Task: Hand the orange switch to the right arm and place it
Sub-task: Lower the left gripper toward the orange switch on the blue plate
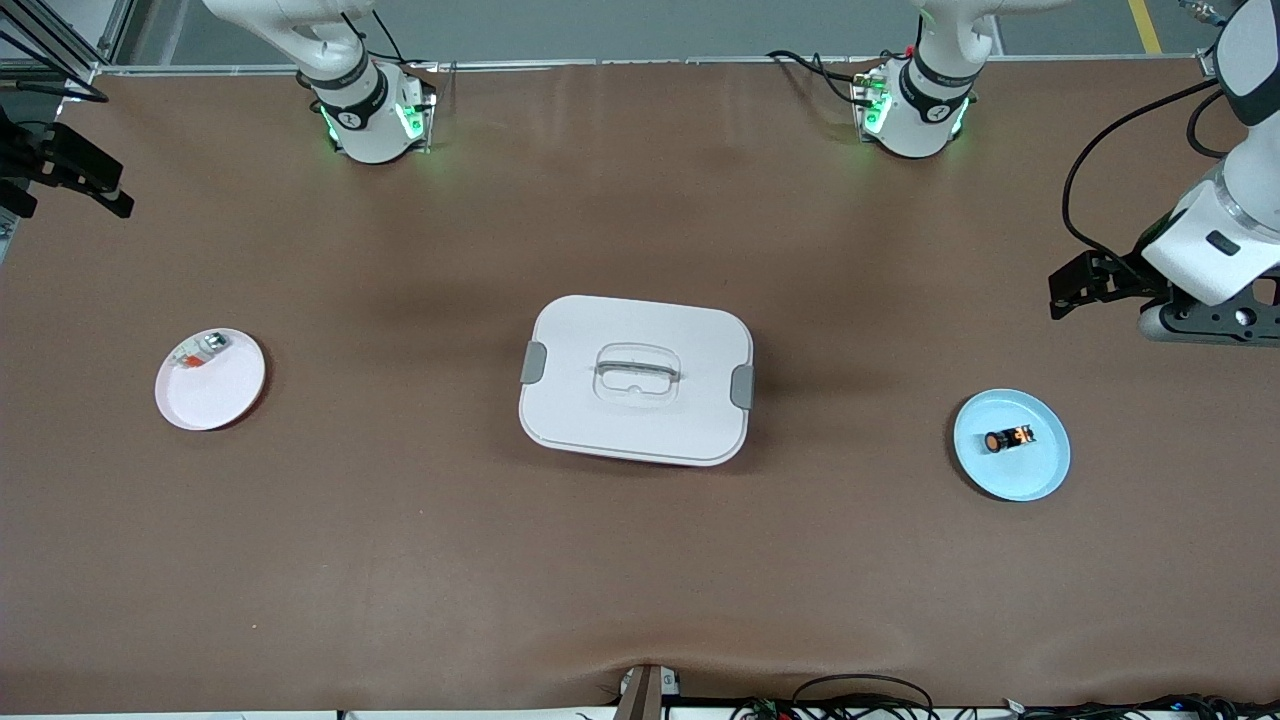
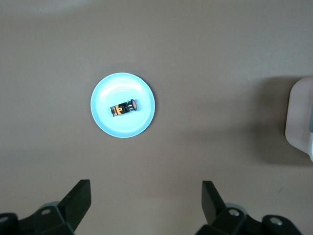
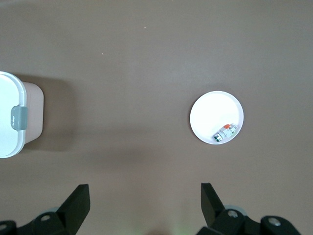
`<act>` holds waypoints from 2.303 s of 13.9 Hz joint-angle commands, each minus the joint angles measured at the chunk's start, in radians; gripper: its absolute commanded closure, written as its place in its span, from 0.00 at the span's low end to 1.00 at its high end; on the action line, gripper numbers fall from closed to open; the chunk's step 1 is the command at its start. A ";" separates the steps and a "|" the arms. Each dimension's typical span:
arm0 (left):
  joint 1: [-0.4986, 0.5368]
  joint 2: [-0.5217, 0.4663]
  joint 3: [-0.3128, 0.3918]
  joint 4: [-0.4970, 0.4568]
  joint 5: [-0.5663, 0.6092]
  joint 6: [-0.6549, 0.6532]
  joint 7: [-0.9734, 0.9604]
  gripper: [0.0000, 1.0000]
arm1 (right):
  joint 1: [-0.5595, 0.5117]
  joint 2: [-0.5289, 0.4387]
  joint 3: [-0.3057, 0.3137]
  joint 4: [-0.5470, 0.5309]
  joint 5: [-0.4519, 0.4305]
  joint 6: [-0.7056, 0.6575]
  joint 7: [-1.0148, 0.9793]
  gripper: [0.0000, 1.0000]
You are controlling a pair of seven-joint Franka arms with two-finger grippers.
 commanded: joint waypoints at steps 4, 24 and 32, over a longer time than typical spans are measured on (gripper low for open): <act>0.005 0.007 -0.004 0.023 0.017 -0.022 0.033 0.00 | 0.005 0.006 -0.003 -0.006 0.015 -0.011 -0.006 0.00; 0.122 0.131 -0.003 0.029 0.006 0.012 -0.004 0.00 | -0.014 0.029 -0.011 -0.011 0.009 0.004 0.041 0.00; 0.132 0.248 -0.003 0.026 0.003 0.156 -0.185 0.00 | -0.005 0.019 -0.005 -0.008 0.015 0.013 0.150 0.00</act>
